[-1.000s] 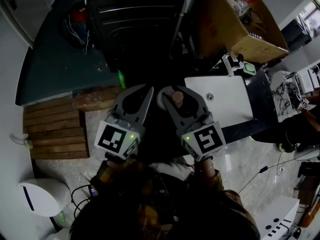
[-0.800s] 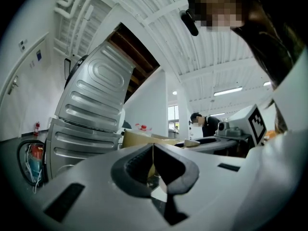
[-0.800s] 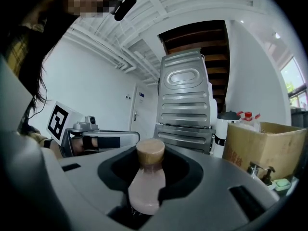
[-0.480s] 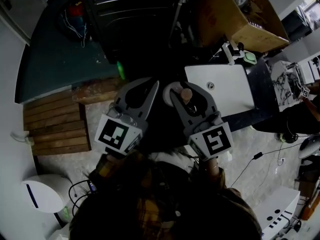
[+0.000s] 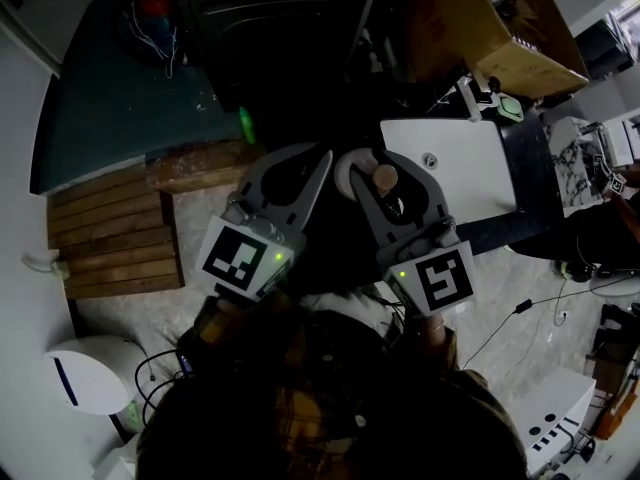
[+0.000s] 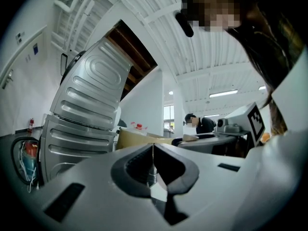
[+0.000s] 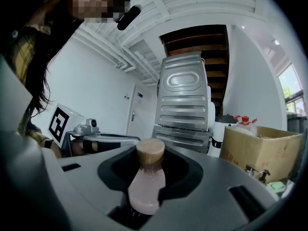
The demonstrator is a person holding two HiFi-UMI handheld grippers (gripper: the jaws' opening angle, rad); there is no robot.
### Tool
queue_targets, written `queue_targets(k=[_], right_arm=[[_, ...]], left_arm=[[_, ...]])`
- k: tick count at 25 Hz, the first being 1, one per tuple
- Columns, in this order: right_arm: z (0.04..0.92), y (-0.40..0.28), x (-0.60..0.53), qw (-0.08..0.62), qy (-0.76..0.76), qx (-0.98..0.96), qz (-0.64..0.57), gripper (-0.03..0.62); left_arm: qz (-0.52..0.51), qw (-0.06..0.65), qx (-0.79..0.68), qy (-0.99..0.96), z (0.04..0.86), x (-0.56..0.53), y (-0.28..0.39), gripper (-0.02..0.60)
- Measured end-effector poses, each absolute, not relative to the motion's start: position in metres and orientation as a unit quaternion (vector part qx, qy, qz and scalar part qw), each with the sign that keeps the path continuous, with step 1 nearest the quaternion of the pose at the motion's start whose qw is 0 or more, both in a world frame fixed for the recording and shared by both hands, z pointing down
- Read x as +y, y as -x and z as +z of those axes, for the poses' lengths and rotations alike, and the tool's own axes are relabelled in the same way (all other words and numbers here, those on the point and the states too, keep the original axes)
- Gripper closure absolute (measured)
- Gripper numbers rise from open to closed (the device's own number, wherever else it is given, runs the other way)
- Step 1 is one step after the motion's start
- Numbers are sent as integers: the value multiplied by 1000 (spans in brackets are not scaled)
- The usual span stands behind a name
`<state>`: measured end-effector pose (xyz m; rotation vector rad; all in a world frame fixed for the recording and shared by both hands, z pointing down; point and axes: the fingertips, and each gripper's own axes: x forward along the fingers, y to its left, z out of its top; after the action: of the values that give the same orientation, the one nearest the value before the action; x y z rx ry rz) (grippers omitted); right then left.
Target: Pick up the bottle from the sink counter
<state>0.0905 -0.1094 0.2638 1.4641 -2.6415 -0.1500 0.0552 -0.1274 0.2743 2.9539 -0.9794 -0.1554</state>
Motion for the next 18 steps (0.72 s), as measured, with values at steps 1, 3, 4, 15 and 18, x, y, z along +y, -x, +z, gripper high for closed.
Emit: queue_targets(k=[1, 3, 4, 15, 18], right_arm=[[263, -90, -110, 59, -484, -872, -49, 461], [263, -88, -112, 60, -484, -872, -49, 461], [263, -88, -113, 60, -484, -871, -49, 461], [265, -85, -118, 66, -486, -870, -47, 461], [267, -82, -119, 72, -483, -871, -48, 461]], left_arm=[[-50, 16, -315, -948, 275, -129, -54, 560], [-43, 13, -318, -947, 279, -132, -49, 560], [-40, 9, -320, -947, 283, -134, -47, 560], [-37, 17, -324, -945, 288, -140, -42, 560], [-49, 26, -325, -944, 282, -141, -42, 560]])
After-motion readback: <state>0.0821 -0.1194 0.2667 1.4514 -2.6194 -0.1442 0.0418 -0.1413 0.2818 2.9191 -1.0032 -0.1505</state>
